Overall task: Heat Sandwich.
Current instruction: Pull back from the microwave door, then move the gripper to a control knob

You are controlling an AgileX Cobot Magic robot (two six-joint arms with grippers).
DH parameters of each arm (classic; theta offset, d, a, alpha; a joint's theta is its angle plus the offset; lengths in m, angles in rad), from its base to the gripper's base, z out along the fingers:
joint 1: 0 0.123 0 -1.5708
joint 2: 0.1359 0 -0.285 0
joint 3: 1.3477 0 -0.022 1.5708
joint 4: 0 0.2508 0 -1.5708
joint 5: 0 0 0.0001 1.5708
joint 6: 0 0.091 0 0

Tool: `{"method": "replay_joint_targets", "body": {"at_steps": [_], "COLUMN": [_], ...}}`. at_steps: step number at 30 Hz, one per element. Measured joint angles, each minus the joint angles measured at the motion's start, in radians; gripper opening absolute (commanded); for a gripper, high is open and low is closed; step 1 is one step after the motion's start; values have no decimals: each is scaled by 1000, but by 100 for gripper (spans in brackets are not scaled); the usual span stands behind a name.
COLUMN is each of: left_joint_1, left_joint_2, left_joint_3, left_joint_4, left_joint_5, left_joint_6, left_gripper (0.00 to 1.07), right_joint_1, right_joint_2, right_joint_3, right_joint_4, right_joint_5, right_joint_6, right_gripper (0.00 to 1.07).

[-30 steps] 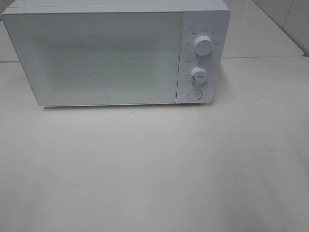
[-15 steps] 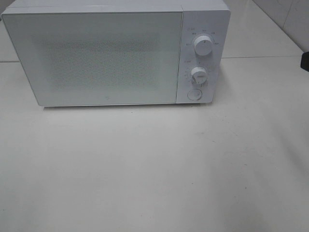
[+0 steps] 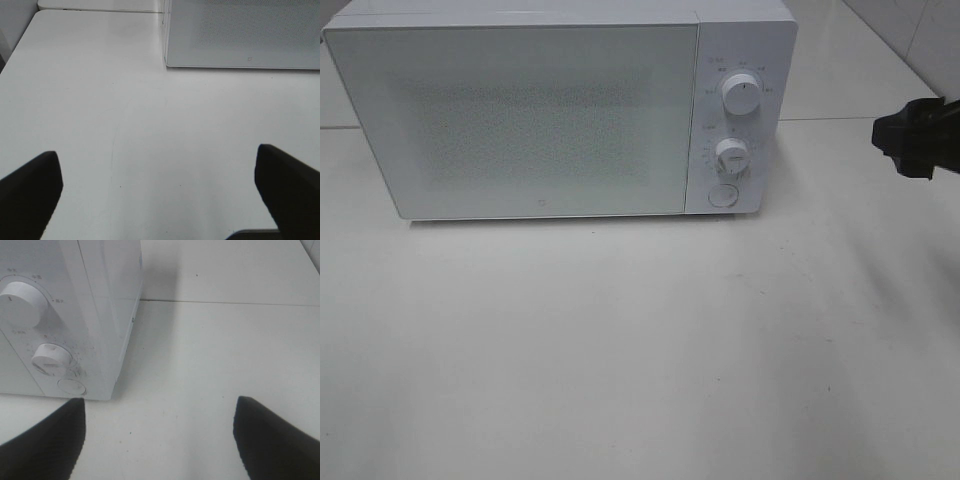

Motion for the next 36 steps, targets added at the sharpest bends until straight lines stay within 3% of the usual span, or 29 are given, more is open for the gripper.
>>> {"method": "replay_joint_targets", "body": {"at_steps": [7,11,17,21,32,36], "left_joint_1": [0,0,0,0,0,0], "left_joint_2": [0,0,0,0,0,0], "left_joint_3": [0,0,0,0,0,0], "left_joint_4": [0,0,0,0,0,0], "left_joint_5": [0,0,0,0,0,0], "left_joint_6": [0,0,0,0,0,0], "left_gripper": [98,98,98,98,98,98], "right_joint_1": [56,179,282,397,556,562], "right_joint_2": [89,159,223,301,456,515], "right_joint_3": [25,57,59,59,23,-17], "right_joint_4": [159,363,520,633,730,735], "right_joint_5": [-183,-350,-481,-631,-765,-781], "right_joint_6": [-163,-330,-418,-430,-429,-423], "right_gripper": [76,76,76,76,76,76]}}
